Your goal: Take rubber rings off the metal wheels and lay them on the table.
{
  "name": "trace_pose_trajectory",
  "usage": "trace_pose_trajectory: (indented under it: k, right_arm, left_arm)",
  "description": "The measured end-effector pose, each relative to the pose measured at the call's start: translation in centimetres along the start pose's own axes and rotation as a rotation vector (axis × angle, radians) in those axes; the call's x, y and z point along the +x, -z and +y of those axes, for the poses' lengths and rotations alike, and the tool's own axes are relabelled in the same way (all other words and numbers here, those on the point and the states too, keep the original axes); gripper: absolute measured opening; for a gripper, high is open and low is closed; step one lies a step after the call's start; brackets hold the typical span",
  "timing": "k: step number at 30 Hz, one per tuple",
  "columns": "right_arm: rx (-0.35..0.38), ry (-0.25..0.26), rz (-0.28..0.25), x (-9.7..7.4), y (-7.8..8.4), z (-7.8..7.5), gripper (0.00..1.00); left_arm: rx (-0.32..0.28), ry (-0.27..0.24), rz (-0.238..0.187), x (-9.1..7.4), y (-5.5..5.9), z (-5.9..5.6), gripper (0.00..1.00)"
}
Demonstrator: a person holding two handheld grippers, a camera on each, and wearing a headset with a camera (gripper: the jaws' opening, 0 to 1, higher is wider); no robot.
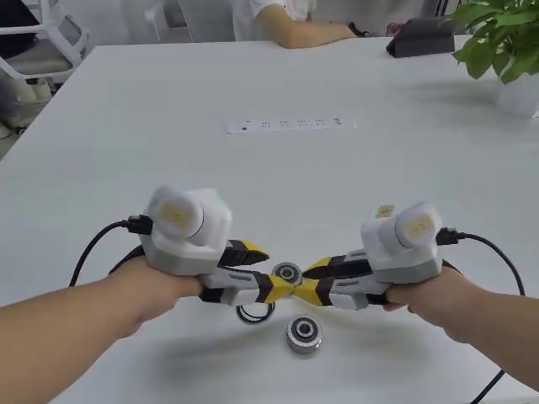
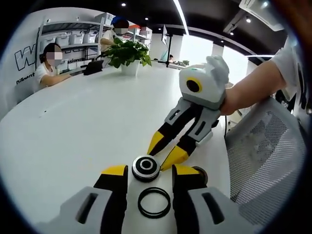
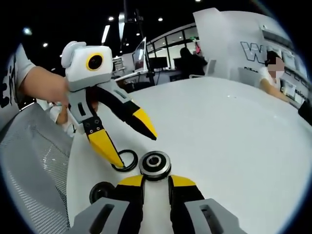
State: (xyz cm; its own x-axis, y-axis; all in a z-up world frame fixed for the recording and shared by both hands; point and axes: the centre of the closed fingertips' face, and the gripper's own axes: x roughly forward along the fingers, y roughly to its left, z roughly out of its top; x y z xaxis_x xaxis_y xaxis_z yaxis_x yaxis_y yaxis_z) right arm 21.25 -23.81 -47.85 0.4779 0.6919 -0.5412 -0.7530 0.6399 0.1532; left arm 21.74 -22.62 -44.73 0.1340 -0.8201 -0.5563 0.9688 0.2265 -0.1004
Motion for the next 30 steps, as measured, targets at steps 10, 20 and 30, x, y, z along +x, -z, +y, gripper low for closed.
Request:
trace_pose_trajectory:
  k: [10,20,30]
  right_arm:
    - [-0.004,-0.001,-0.002,0.0,0.1,0.0,0.15]
    - [-0.002,-0.005,-0.011,0.0,0.1,0.0,0.16]
    - [0.004,-0.005,-0.020,0.0,0.0,0.0,0.16]
  left_arm:
    - [0.004,0.008,0.019,1.1,0.3,-0.1,0.22]
    - [0.020,0.006,0.029,1.7,0.3,0.0,0.17]
    - [0.074,-0.042,0.035,1.9,0.3,0.6,0.08]
